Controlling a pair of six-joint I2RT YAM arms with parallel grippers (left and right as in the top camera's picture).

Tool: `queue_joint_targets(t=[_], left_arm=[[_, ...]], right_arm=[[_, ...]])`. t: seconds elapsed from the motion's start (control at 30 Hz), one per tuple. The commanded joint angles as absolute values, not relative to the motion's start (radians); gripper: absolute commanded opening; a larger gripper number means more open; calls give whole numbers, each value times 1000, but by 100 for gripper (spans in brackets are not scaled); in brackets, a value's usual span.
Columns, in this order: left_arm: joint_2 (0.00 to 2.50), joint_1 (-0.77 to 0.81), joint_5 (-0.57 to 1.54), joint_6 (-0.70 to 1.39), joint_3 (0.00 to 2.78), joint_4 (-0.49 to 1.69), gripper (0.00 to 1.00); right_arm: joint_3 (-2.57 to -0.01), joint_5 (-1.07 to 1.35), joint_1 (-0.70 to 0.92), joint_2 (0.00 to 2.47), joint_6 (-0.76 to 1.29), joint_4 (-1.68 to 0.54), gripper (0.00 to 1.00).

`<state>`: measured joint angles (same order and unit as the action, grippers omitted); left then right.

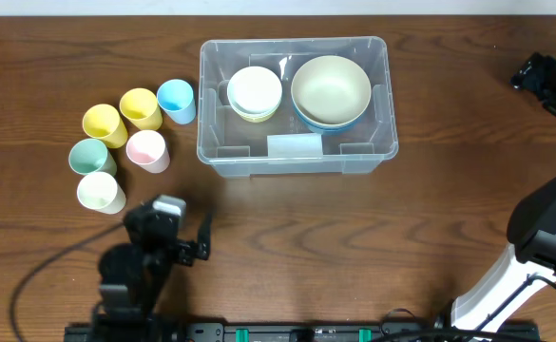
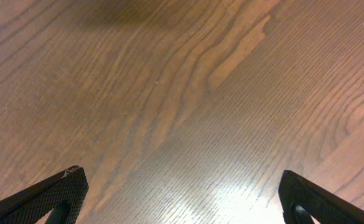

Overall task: Pack container
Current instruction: 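Move the left gripper to the pink cup and grasp its rim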

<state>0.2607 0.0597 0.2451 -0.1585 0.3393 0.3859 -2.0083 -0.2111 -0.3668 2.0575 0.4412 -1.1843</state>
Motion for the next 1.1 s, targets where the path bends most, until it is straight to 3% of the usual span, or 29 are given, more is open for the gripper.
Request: queue_joint_targets(t=[0.0,0.2,0.37,0.6,0.83,1.07], left_arm=[[434,55,196,-144,625,474,98],[767,56,160,-173,1127,869,98],[928,56,191,-178,1375,1103,98],[1055,49,189,-144,1387,1043,98],[1298,-51,117,49,1387,982,99],[1488,-114,119,118,1387,948,72]], right_arm=[[-2012,-183,-368,2042,459,-1182,99],[-2012,-183,-367,2042,459,-1182,99],[-2012,-183,-368,2042,459,-1182,99],[-2012,-183,-367,2042,459,-1182,99],[-2012,-183,-367,2042,459,-1182,99],[-2012,-183,-367,2042,459,-1182,99]])
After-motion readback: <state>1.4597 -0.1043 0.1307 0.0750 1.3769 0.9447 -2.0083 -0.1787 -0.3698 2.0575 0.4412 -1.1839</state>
